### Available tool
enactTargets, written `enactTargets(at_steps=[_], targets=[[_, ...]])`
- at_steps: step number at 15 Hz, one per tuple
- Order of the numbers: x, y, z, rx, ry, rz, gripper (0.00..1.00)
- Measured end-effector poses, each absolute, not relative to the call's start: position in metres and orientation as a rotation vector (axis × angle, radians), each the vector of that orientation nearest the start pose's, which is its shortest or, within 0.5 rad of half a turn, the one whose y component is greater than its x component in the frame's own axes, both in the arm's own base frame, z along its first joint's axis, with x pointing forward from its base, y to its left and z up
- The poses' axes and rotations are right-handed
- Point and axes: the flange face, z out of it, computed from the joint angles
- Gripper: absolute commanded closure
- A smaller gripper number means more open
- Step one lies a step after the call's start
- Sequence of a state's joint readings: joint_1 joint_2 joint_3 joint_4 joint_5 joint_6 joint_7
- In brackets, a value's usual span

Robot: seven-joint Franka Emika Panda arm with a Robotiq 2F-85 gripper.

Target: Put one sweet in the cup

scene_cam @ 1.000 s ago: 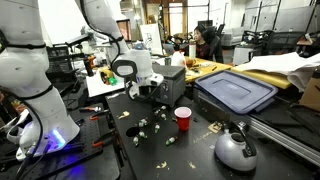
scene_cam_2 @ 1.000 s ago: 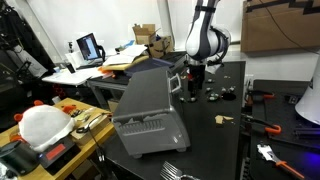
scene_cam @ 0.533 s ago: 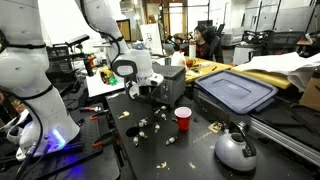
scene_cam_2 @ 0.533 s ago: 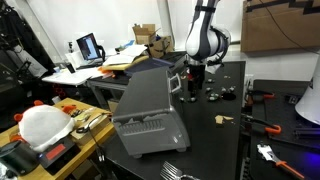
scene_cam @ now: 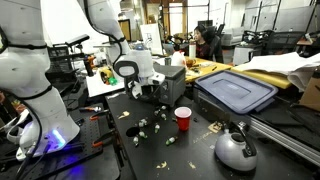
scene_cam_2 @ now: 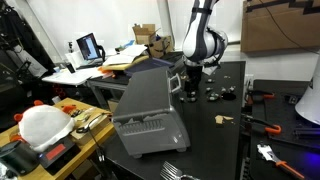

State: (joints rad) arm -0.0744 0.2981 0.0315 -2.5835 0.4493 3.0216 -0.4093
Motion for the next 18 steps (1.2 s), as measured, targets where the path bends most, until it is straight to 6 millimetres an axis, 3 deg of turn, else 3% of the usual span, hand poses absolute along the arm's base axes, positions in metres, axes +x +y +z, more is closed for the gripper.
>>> enactTargets(at_steps=[3, 11, 18], targets=[[0.452, -0.051, 0.156, -3.075, 0.089, -0.265, 0.00], [0.483, -0.073, 0.109, -3.101, -0.082, -0.269, 0.00], [0.493, -0.060, 0.108, -3.111, -0.332, -0.284, 0.00]])
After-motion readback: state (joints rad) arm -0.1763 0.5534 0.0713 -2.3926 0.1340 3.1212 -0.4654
